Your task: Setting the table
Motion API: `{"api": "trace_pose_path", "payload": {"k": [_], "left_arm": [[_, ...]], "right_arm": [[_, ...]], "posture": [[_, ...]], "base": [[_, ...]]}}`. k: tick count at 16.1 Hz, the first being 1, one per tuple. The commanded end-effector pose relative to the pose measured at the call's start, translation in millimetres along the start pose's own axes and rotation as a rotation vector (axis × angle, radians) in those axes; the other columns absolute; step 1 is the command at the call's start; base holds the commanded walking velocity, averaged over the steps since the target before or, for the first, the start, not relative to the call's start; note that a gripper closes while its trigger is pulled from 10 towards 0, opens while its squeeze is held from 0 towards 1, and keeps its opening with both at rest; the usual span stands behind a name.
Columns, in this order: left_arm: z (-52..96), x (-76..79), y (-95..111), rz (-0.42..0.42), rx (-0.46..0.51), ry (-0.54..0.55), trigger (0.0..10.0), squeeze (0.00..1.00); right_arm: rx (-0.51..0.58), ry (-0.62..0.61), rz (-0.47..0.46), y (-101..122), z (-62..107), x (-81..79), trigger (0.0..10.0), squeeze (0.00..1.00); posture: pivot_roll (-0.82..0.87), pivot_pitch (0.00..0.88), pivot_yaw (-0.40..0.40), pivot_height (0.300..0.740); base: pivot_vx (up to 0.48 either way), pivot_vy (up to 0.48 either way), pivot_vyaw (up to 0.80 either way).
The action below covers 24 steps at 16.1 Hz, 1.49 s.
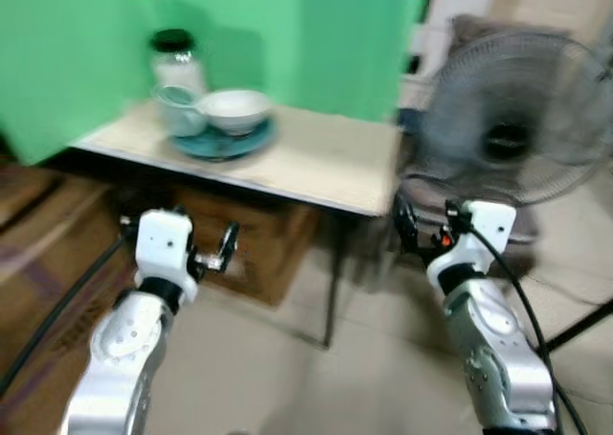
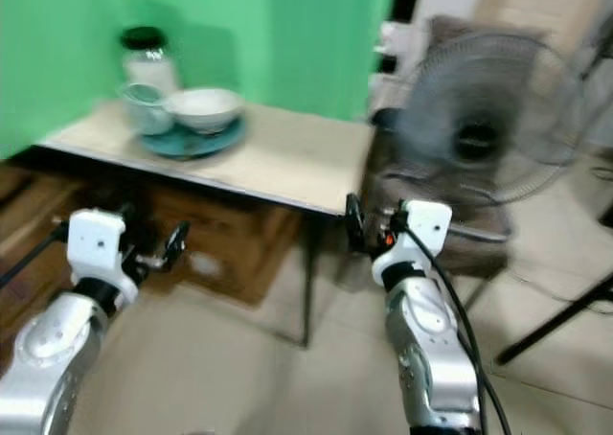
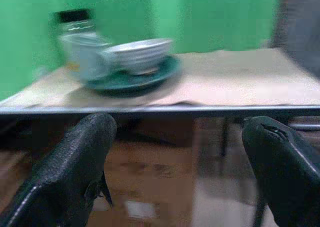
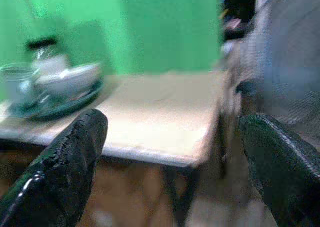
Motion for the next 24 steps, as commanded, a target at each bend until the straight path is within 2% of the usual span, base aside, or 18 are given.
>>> {"api": "trace_pose_path", "payload": {"k": [1, 3, 5, 7, 10, 12, 15, 17, 19, 21, 24], "left_arm": [[-0.5, -3.4, 1, -0.005, 0.007, 0.013, 10.0, 0.00], [-2.5, -4.8, 5, 0.013, 0.023, 0.026, 10.0, 0.00], [-3.8, -6.0, 8, -0.014, 0.021, 0.041, 10.0, 0.00], [-5.2, -8.4, 8, -0.004, 0.019, 0.065, 10.0, 0.00], [-5.6, -11.7, 15, 0.013, 0.042, 0.066, 10.0, 0.00], [-4.0, -9.0, 16, -0.006, 0.037, 0.053, 10.0, 0.00], [-2.4, -4.2, 12, -0.023, 0.022, 0.026, 10.0, 0.00], [-3.1, -5.4, 15, -0.010, 0.037, 0.027, 10.0, 0.00], [-3.2, -5.6, 18, -0.012, 0.048, 0.027, 10.0, 0.00], [-2.5, -5.1, 17, -0.010, 0.053, 0.023, 10.0, 0.00], [-3.8, -2.5, 18, 0.000, 0.060, 0.011, 10.0, 0.00]], "right_arm": [[0.003, 0.005, 0.011, 3, -2.7, -2.7, 10.0, 0.00], [0.000, -0.001, 0.011, 3, -3.3, -1.9, 10.0, 0.00], [-0.015, 0.017, 0.032, 1, -3.4, -3.8, 10.0, 0.00], [-0.046, 0.055, -0.002, -3, -2.6, -7.1, 10.0, 0.00], [-0.082, 0.116, 0.040, -5, -4.4, -12.9, 10.0, 0.00], [-0.064, 0.075, 0.015, -1, -10.0, -9.5, 10.0, 0.00], [-0.103, 0.079, -0.013, -4, -13.2, -8.8, 10.0, 0.00], [-0.090, 0.106, 0.076, -2, -14.0, -10.9, 10.0, 0.00], [-0.093, 0.134, 0.121, -3, -13.4, -13.9, 10.0, 0.00], [-0.088, 0.137, 0.108, -4, -13.6, -16.8, 10.0, 0.00], [-0.076, 0.098, 0.060, -2, -13.6, -12.4, 10.0, 0.00]], "posture": [[0.12, 0.000, -0.034, 0.740], [0.12, 0.000, -0.035, 0.740], [0.12, 0.000, -0.036, 0.740], [0.12, 0.000, -0.036, 0.740], [0.12, 0.000, -0.035, 0.740], [0.13, 0.000, -0.040, 0.740], [0.13, 0.000, -0.034, 0.740], [0.13, 0.000, -0.031, 0.740], [0.13, 0.000, -0.034, 0.740], [0.13, 0.000, -0.032, 0.740], [0.12, 0.000, -0.029, 0.740]], "base": [[0.000, 0.394, 0.00], [0.000, 0.367, 0.00], [0.000, 0.000, 0.00], [0.000, 0.000, 0.00], [0.000, 0.000, 0.53], [0.000, 0.000, 0.40], [0.000, 0.000, 0.00], [0.251, 0.000, 0.00], [0.268, 0.000, 0.40], [0.296, 0.000, 0.80], [0.296, 0.000, 0.00]]}}
Point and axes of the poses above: a point about 5 cm out from each wrist's last joint towards the gripper, its own z axis pointing back from the gripper into the wrist, its own y axis along the axis of the wrist's last joint, x = y × z, the point moved 1 cm from there along -z, pointing out of the wrist towards the gripper, and after that the axes turned 8 degrees about -z, right-handed, at the moved point
